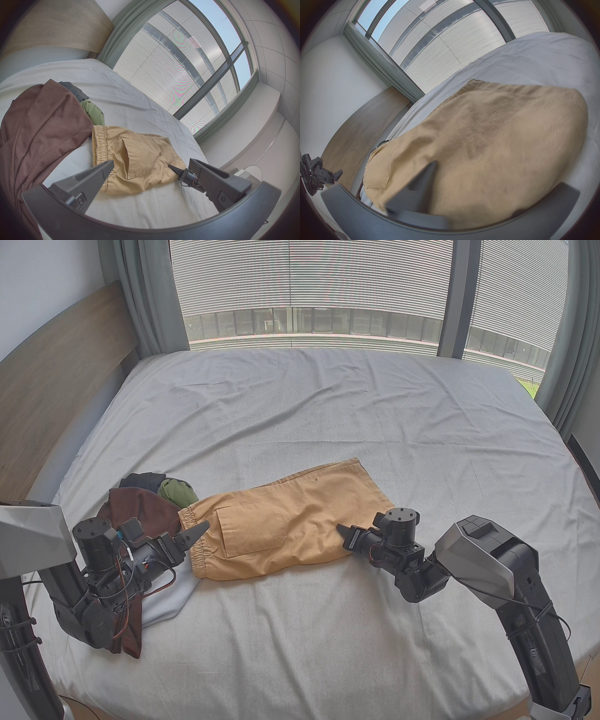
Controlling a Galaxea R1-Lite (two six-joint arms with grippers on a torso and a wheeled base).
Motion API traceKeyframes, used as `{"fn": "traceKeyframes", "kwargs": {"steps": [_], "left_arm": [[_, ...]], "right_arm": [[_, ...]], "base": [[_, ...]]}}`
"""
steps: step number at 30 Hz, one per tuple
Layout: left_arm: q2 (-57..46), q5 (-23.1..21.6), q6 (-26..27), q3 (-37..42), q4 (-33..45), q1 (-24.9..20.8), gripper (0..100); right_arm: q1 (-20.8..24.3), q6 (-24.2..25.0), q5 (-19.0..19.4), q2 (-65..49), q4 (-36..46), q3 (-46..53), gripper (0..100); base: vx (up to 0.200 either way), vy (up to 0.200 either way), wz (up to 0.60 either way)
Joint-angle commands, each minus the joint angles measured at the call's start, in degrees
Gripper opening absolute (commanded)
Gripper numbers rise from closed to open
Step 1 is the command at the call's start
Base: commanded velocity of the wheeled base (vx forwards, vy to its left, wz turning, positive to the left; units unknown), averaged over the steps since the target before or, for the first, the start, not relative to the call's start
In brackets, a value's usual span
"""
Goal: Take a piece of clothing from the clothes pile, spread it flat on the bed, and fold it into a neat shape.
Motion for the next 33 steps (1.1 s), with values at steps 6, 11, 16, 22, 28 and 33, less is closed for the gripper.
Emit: {"fn": "traceKeyframes", "kwargs": {"steps": [6, 11, 16, 22, 28, 33], "left_arm": [[0.09, 0.01, -0.07, 0.07, -0.04, 0.09, 100], [0.09, 0.01, -0.16, 0.16, -0.04, 0.09, 100], [0.01, 0.01, -0.16, 0.33, -0.04, 0.09, 100], [0.01, 0.01, -0.16, 0.33, -0.04, 0.09, 100], [0.01, 0.01, -0.16, 0.33, -0.04, 0.09, 100], [-0.17, 0.01, -0.07, 0.42, -0.04, 0.09, 100]], "right_arm": [[0.27, -3.26, -0.03, -2.04, -2.41, 4.98, 0], [0.27, -6.08, 0.15, -4.41, -3.38, 9.46, 0], [0.18, -7.66, 0.24, -7.58, -3.29, 13.85, 0], [0.36, -8.45, 0.24, -10.57, -3.03, 18.78, 0], [0.62, -9.06, 0.24, -14.26, -2.94, 24.49, 0], [0.62, -9.24, 0.15, -17.69, -3.29, 31.26, 0]], "base": [[0.0, 0.0, 0.0], [0.0, 0.0, 0.0], [0.0, 0.0, 0.0], [0.0, 0.0, 0.0], [0.0, 0.0, 0.0], [0.0, 0.0, 0.0]]}}
